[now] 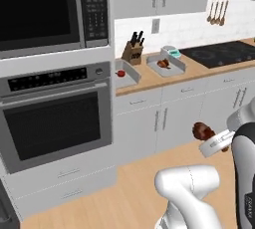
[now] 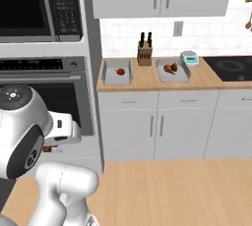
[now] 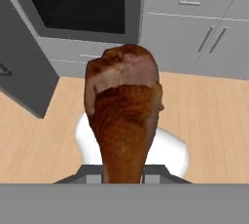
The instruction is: Place one bell pepper and one chicken drumstick in each tupperware on the nearby counter, to pack two identical lunches.
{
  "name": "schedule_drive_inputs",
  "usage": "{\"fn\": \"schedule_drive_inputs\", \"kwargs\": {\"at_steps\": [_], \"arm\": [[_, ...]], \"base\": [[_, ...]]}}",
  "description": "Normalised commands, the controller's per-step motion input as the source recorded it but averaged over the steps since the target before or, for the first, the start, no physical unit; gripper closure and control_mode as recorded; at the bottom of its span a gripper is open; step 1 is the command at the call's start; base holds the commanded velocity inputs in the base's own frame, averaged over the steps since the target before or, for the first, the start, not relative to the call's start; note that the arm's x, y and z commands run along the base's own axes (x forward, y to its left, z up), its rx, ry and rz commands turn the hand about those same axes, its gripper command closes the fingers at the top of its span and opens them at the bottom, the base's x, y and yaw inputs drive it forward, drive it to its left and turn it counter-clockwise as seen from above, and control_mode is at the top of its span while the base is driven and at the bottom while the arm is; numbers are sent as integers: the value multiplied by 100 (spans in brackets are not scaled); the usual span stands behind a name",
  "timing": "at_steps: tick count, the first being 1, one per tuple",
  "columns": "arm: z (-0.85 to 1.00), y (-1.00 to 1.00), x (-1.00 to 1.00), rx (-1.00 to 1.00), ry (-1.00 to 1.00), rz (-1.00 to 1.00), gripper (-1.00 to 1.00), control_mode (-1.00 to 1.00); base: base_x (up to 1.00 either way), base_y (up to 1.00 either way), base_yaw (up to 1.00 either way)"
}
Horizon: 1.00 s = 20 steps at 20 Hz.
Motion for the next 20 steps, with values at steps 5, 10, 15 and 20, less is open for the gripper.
{"fn": "schedule_drive_inputs", "kwargs": {"at_steps": [5,10,15,20], "arm": [[0,0,0,0,0,0,100,100],[0,0,0,0,0,0,100,100],[0,0,0,0,0,0,100,100],[0,0,0,0,0,0,100,100]], "base": [[100,-72,0],[100,-73,-7],[100,-32,-47],[100,-30,-34]]}}
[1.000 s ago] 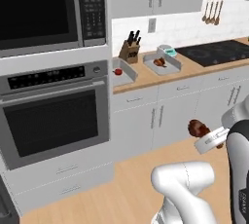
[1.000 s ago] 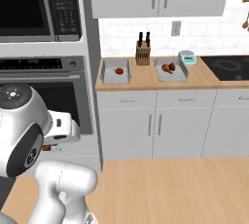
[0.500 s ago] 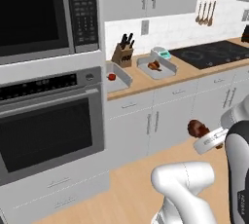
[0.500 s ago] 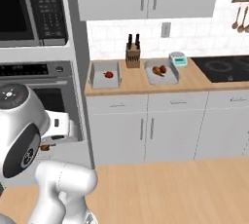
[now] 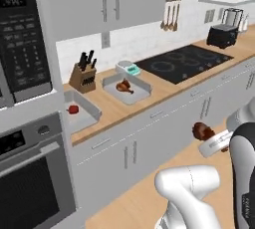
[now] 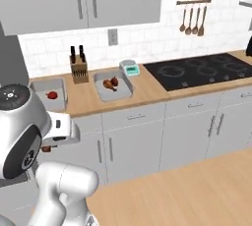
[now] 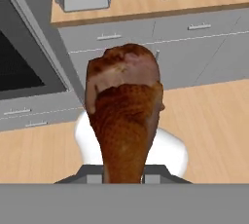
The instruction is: Place one bell pepper and one chicken drumstick in each tupperware on the nearby counter, to pack two identical lunches.
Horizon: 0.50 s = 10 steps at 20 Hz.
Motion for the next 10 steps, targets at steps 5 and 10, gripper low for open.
{"fn": "schedule_drive_inputs", "kwargs": {"at_steps": [5,10], "arm": [[0,0,0,0,0,0,100,100],[0,0,0,0,0,0,100,100]], "base": [[100,-40,17],[100,-7,58]]}}
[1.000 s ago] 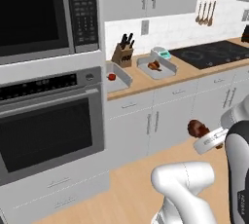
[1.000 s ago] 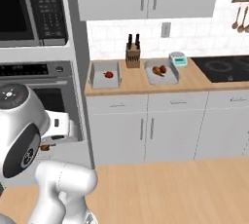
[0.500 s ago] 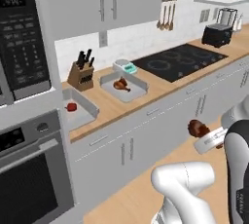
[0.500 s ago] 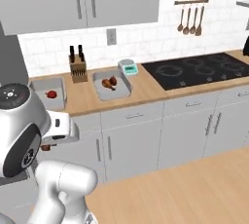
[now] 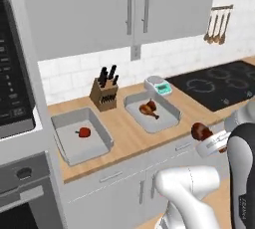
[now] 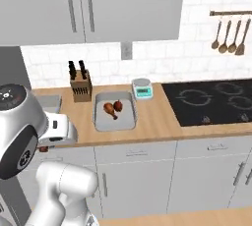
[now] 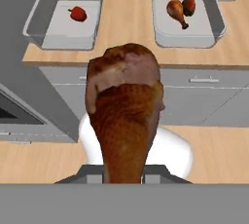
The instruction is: Place one bell pepper and one chicken drumstick in each tupperware on the nearby counter, to pack two identical lunches.
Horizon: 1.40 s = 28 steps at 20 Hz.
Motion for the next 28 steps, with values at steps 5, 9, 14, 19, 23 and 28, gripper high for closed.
{"fn": "schedule_drive_inputs", "kwargs": {"at_steps": [5,9,14,19,23,28], "arm": [[0,0,0,0,0,0,100,100],[0,0,0,0,0,0,100,100],[-31,13,22,0,1,9,100,-100],[-75,51,48,-4,1,17,100,-100],[-72,60,42,-5,1,15,100,-100],[-71,26,38,-2,0,17,100,-100]], "base": [[71,25,70],[52,31,54],[25,14,21],[0,0,0],[0,0,0],[0,0,0]]}}
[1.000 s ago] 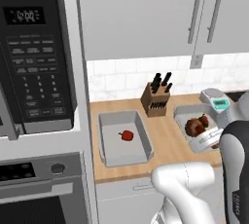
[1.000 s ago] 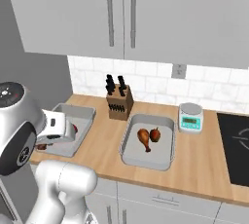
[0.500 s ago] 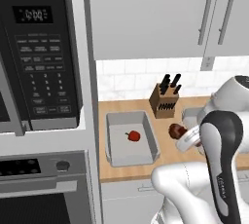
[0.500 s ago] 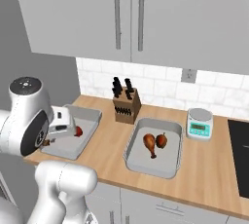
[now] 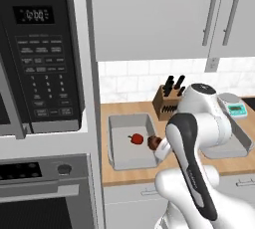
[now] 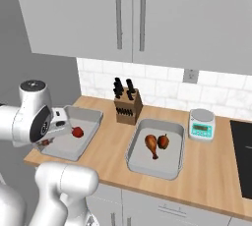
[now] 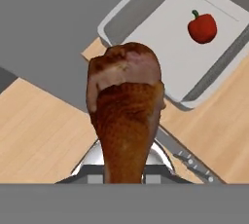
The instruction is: Place one bell pepper and one chicken drumstick in each tupperware on the nearby counter, to pack two identical lunches.
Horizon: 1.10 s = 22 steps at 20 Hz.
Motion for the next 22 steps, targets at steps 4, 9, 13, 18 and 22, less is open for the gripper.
{"fn": "schedule_drive_inputs", "kwargs": {"at_steps": [4,9,13,18,22], "arm": [[-64,8,54,-2,0,12,100,-100],[-48,9,59,-1,0,2,100,-100],[-46,19,56,-1,0,0,100,-100],[-45,22,55,-1,0,0,100,-100],[-42,19,54,0,0,0,100,-100]], "base": [[0,0,0],[0,0,0],[0,0,0],[0,0,0],[0,0,0]]}}
